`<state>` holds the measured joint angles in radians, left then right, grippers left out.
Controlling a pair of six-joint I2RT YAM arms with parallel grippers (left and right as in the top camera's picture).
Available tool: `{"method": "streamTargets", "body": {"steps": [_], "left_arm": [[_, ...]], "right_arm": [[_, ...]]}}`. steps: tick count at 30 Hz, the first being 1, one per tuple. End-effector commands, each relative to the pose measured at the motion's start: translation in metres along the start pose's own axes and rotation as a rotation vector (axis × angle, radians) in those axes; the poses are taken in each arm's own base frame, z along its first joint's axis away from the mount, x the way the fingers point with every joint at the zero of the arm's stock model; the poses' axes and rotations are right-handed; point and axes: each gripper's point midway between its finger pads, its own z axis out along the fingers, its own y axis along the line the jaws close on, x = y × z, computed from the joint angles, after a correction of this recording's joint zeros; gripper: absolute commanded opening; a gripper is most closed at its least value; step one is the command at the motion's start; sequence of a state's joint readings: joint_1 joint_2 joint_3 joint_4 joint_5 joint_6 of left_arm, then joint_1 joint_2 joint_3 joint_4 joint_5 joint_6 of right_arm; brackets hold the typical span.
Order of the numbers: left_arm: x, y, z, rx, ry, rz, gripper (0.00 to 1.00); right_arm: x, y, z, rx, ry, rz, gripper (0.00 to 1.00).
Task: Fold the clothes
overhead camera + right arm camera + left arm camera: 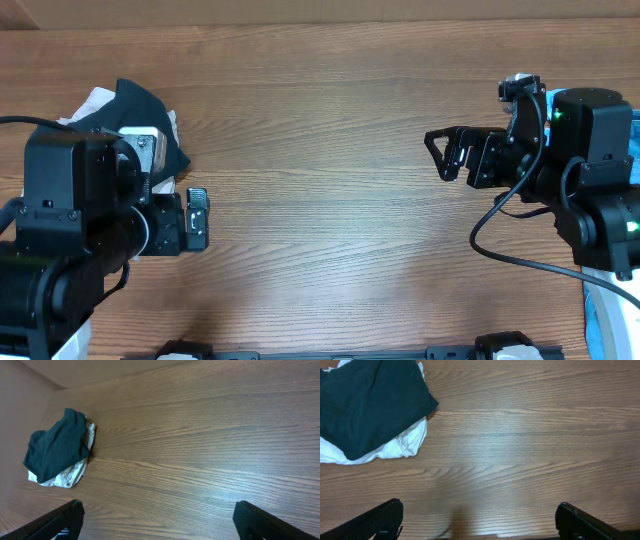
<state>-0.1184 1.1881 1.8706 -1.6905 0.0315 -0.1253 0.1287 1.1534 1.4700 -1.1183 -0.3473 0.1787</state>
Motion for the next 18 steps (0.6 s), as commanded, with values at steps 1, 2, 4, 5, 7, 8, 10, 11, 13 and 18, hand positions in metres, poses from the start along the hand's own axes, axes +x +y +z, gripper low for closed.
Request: {"method": "streamTargets", "body": {"steps": [1,2,4,5,7,8,10,11,13,18], "left_arm": [[-0.001,0.001,0.005,-0.012,0.017,-0.008,1.0],[-0.001,0.001,0.006,-0.013,0.021,-0.008,1.0],[-0.002,0.001,0.009,-0.014,0.029,-0.008,1.0],[-0.002,0.001,0.01,-0.014,0.032,-0.009,1.0],[-0.003,0.001,0.011,-0.015,0.037,-0.009,1.0],[-0.003,0.001,0.012,-0.015,0.039,-0.009,1.0],[-0.003,0.001,0.013,-0.016,0.045,-0.009,1.0],[-0.004,0.001,0.014,-0.016,0.048,-0.009,1.0],[-0.004,0.001,0.015,-0.017,0.051,-0.009,1.0],[-0.004,0.001,0.016,-0.017,0.053,-0.009,1.0]], "right_arm": [[-0.003,-0.001,-0.002,0.008,-0.012,-0.01,1.0],[-0.003,-0.001,-0.002,0.008,-0.012,-0.01,1.0],[-0.003,0.001,-0.002,0.0,-0.01,-0.004,1.0],[-0.002,0.003,-0.002,-0.01,-0.007,0.006,1.0],[0.005,0.013,-0.003,-0.072,0.029,0.012,1.0],[0.009,0.013,-0.003,-0.072,0.044,0.018,1.0],[0.013,0.008,-0.003,-0.049,0.06,0.027,1.0],[0.011,0.008,-0.003,-0.049,0.052,0.023,1.0],[0.004,0.008,-0.004,-0.044,0.018,-0.009,1.0],[-0.007,0.005,-0.035,0.04,-0.119,-0.115,1.0]]}}
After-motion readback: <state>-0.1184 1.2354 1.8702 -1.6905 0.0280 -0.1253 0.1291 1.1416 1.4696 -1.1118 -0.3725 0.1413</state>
